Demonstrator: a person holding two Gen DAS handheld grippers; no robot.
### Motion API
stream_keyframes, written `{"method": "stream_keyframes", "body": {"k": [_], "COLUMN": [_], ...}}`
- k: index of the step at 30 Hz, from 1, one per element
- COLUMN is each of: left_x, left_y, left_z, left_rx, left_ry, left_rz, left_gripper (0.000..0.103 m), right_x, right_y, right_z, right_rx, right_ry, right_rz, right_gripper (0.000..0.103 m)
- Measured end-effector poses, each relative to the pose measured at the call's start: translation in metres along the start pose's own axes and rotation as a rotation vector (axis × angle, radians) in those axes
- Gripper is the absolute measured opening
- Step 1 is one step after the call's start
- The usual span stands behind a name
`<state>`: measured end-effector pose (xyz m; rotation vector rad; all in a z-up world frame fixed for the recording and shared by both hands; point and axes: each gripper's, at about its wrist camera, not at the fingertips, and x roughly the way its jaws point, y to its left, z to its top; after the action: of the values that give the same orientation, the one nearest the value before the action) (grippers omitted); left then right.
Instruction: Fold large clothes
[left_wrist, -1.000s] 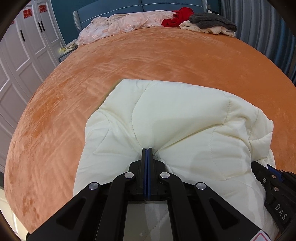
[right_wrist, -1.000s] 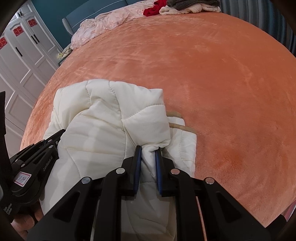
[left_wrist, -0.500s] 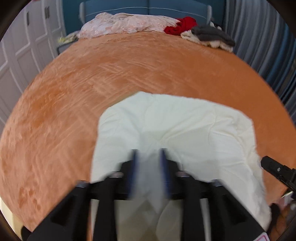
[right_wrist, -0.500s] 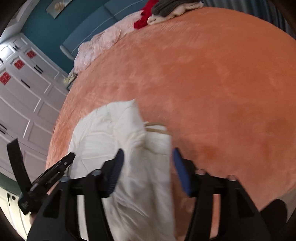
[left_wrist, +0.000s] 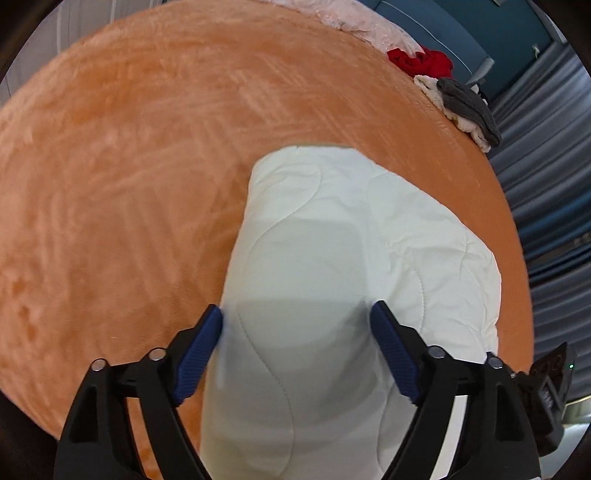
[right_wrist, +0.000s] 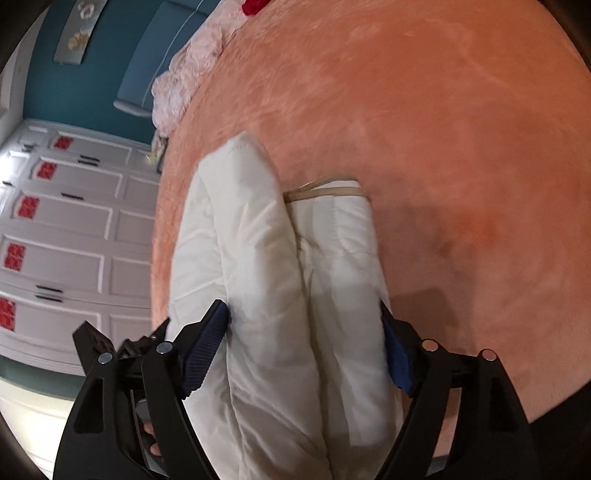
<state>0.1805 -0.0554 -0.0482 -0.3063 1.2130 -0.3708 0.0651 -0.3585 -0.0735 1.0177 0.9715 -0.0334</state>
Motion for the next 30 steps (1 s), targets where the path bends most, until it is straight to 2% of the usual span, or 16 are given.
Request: {"method": "stream_keyframes", "body": {"k": [3, 5, 6, 7, 8, 13, 15, 18, 22, 26, 30], "left_x": [0.009, 0.010, 0.009, 0.007, 0.005, -0.009, -0.007, 0.007, 0.019, 0.013, 0.012], "left_y": [0.007, 0.001, -0.004, -0.010, -0.015, -0.044, -0.052, -0.057, -0.064, -0.064, -0.071], "left_z": [0.001, 0.002, 0.002, 0.001, 0.002, 0.005, 0.010, 0.016, 0.010, 0.005, -0.001], "left_rx": [-0.055, -0.053, -0.031, -0.003, 0.013, 0.123, 0.162, 0.181, 0.267, 0.331, 0.381], "left_ry": [0.021, 0.020, 0.014, 0.001, -0.011, -0.111, -0.132, -0.113, -0.128, -0.125, -0.131], "left_rz": [-0.047, -0.055, -0.048, -0.036, -0.027, 0.042, 0.073, 0.120, 0.209, 0.218, 0.243], "left_gripper": [0.089, 0.089, 0.088, 0.085, 0.084, 0.069, 0.068, 0.068, 0.069, 0.069, 0.069], "right_x": [0.009, 0.011, 0.012, 0.013, 0.011, 0.000, 0.003, 0.017, 0.020, 0.006, 0.009], "right_y": [0.003, 0.008, 0.014, 0.021, 0.029, 0.074, 0.081, 0.067, 0.056, 0.061, 0.044], "right_z": [0.004, 0.005, 0.006, 0.006, 0.007, 0.003, 0.005, 0.011, 0.010, -0.003, -0.009], "right_rx": [-0.008, -0.041, -0.079, -0.113, -0.141, -0.379, -0.421, -0.376, -0.319, -0.322, -0.274], "right_ry": [0.001, -0.005, -0.009, -0.013, -0.019, -0.144, -0.164, -0.135, -0.134, -0.149, -0.124], "right_rz": [-0.011, -0.022, -0.037, -0.043, -0.022, -0.158, -0.196, -0.215, -0.202, -0.219, -0.211], "right_gripper": [0.072, 0.057, 0.052, 0.031, 0.023, 0.020, 0.020, 0.021, 0.022, 0.022, 0.023]}}
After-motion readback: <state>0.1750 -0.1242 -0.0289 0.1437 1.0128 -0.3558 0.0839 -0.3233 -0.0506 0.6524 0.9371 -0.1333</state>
